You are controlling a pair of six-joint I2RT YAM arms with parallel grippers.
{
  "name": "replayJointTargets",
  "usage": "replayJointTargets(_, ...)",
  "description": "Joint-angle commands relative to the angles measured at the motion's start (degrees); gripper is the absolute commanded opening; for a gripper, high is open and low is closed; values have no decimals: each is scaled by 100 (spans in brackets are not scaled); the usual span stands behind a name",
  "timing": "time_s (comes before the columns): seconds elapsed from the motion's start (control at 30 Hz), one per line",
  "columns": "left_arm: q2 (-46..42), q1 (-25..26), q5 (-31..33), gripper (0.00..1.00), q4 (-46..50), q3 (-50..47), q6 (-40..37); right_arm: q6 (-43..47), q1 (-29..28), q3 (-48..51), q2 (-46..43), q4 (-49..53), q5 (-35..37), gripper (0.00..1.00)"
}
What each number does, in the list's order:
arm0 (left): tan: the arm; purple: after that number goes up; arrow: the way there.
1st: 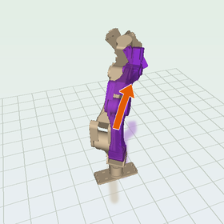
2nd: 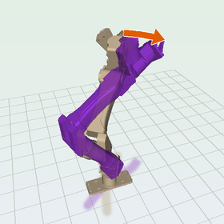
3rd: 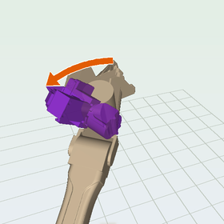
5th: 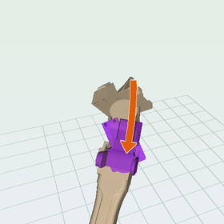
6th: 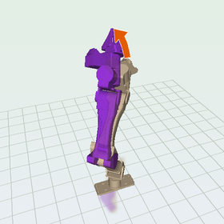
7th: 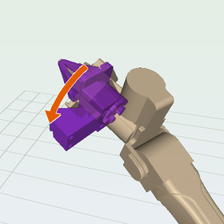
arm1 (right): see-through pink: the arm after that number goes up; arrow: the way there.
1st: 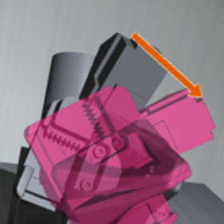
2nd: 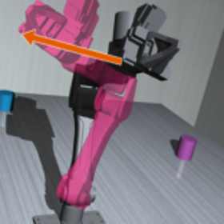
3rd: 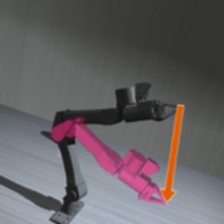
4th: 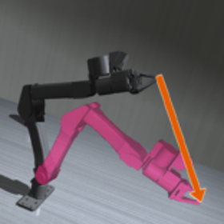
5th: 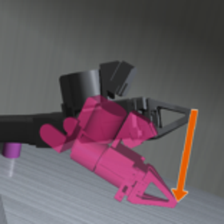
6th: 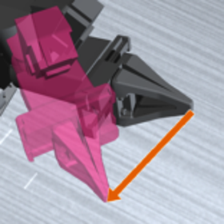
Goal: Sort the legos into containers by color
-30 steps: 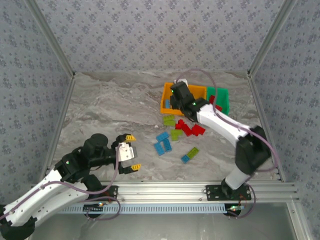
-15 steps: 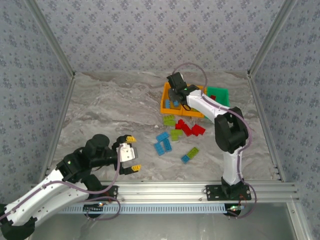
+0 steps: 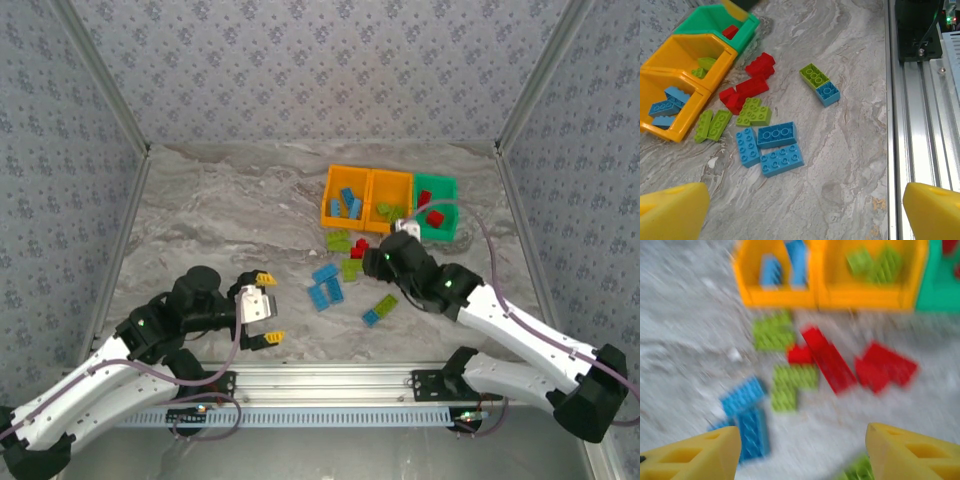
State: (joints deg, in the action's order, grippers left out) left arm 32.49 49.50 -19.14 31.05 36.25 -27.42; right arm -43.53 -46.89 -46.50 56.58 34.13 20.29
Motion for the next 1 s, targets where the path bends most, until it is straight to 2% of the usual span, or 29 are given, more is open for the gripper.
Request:
replayJointTargets(0.0, 81, -38, -239, 99, -14, 228, -41, -1925, -281, 232, 32, 1758, 348, 70)
replayJointTargets(0.1, 165, -54, -227, 99, 39, 275, -37, -2571, -519, 467, 255, 1703, 27, 75)
replayJointTargets(0.23, 156, -47, -232, 99, 68, 264, 4, -2892, -568, 664, 820, 1191, -26, 78)
replayJointTargets(0.47, 40, -52, -152, 99, 55, 198, 1, -2561, -248, 511, 2064, 285, -488, 82)
replayJointTargets(0.53, 47, -47, -160, 99, 65, 198, 5, -2525, -146, 548, 2324, 113, -600, 76)
replayJointTargets(0.73, 64, -46, -183, 99, 58, 175, 6, -2775, -66, 867, 2349, -80, -477, 45)
replayJointTargets(0.87, 130, -51, -213, 99, 42, 189, 2, -2800, -74, 826, 1757, 548, 61, 42)
replayJointTargets(0.97, 169, -48, -231, 99, 42, 198, -8, -2366, -61, 569, 1167, 851, 642, 39)
